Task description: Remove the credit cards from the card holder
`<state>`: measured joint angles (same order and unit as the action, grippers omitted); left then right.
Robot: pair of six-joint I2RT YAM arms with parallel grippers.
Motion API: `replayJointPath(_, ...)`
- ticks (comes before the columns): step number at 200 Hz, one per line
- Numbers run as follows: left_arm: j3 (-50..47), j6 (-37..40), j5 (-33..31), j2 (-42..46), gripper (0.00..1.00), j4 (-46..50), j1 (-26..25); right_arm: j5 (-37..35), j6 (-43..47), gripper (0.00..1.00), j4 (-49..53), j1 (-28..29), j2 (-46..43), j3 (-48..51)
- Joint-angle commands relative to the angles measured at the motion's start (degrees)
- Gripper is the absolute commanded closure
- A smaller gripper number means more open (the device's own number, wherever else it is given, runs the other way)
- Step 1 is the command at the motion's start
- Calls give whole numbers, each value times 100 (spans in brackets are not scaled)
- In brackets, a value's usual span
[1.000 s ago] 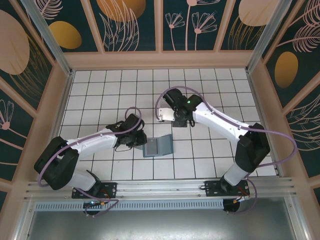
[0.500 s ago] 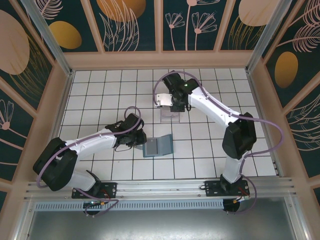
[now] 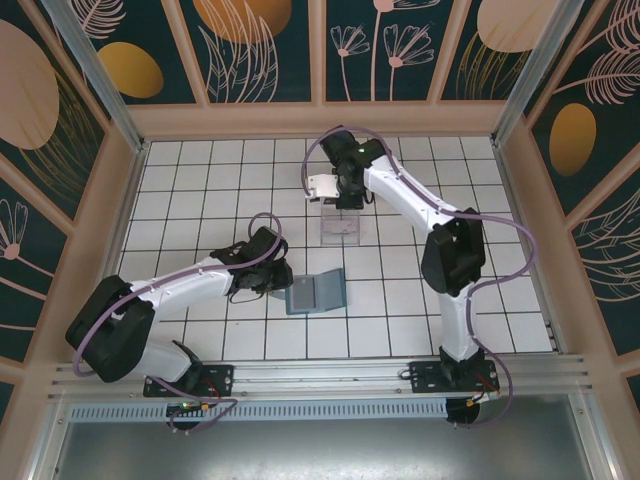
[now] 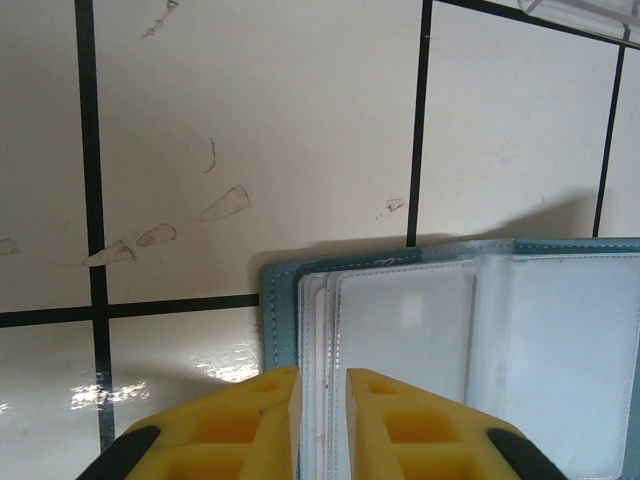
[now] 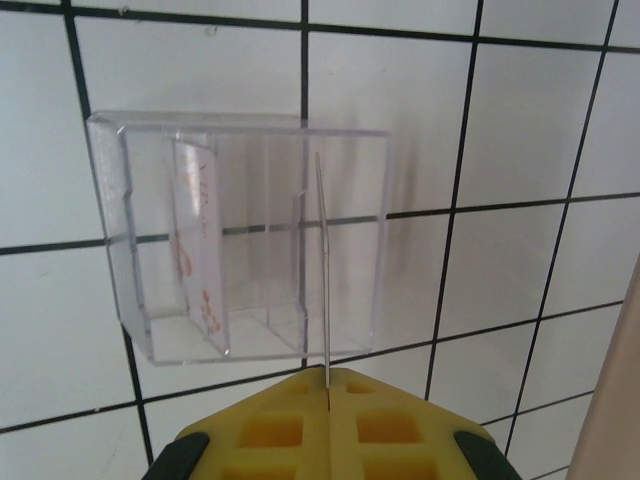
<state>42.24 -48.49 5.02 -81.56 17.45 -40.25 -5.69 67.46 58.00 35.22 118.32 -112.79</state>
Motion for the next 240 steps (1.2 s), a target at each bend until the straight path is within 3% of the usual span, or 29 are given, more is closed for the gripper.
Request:
replayJointPath(1, 93, -69, -122, 127, 79, 153, 8, 171, 125, 100, 434, -71, 256, -358)
replayJointPath(240, -108, -201, -218, 338, 79, 153, 13, 218, 31, 100, 502, -187, 860, -799)
